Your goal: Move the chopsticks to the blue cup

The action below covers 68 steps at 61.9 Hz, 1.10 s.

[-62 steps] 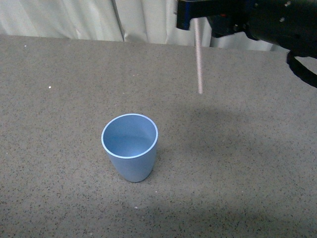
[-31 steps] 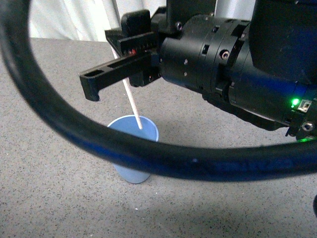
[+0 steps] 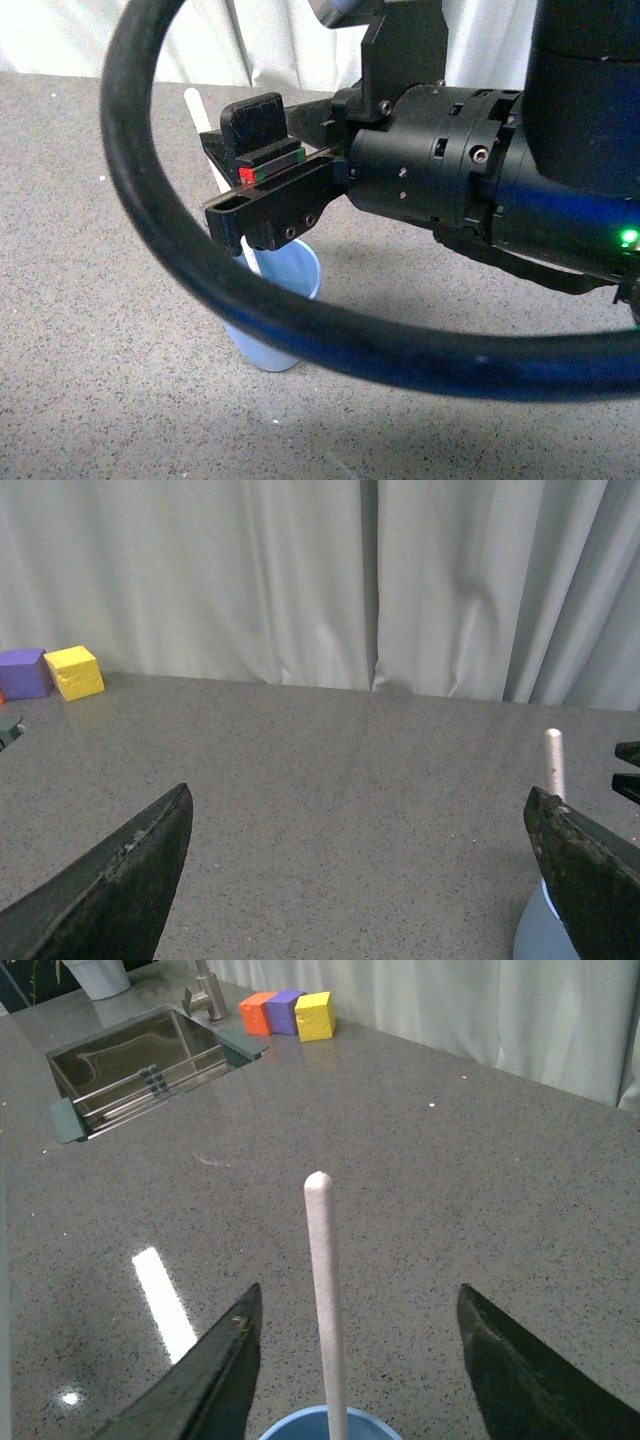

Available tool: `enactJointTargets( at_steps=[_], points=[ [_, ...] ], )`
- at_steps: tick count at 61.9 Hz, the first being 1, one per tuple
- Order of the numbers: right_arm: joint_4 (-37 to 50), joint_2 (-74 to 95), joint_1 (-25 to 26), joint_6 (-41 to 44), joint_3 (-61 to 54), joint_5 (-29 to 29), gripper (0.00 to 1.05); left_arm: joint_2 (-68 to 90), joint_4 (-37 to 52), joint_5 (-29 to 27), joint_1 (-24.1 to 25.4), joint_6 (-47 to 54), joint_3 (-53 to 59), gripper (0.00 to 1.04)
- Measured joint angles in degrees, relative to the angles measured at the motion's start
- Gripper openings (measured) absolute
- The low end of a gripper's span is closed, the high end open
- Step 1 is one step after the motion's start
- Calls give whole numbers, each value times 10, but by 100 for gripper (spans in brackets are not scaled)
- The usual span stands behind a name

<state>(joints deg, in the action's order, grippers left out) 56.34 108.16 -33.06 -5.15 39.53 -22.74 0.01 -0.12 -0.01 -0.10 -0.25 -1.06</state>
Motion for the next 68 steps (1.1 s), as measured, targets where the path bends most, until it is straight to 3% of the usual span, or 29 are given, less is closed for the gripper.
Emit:
enactJointTargets(
  at_steps=[5, 9, 14, 25, 35, 44, 54, 60, 68],
  points=[
    [-2, -32, 9, -6, -19, 14, 81, 0, 0, 0, 0, 0, 0, 98],
    [-40, -77, 25, -16, -35, 64, 97, 0, 0, 0, 0, 0, 0, 98],
    [-120, -141, 55, -35, -62, 153, 95, 0, 0, 0, 0, 0, 0, 98],
    [-290, -264, 127, -69, -132, 239, 95, 0, 0, 0, 0, 0, 0, 98],
    [-388, -369, 178, -57, -195, 276, 95, 0, 0, 0, 0, 0, 0, 98],
    [-452, -518, 185, -29, -243, 315, 95, 0, 0, 0, 0, 0, 0, 98],
    [-422, -636, 157, -10, -292, 410, 94, 0, 0, 0, 0, 0, 0, 98],
    [-218, -647, 171, 28, -370, 377, 77, 0, 0, 0, 0, 0, 0, 98],
    [-195, -699, 203, 42, -390, 351, 55, 0, 0, 0, 0, 0, 0, 98]
  ],
)
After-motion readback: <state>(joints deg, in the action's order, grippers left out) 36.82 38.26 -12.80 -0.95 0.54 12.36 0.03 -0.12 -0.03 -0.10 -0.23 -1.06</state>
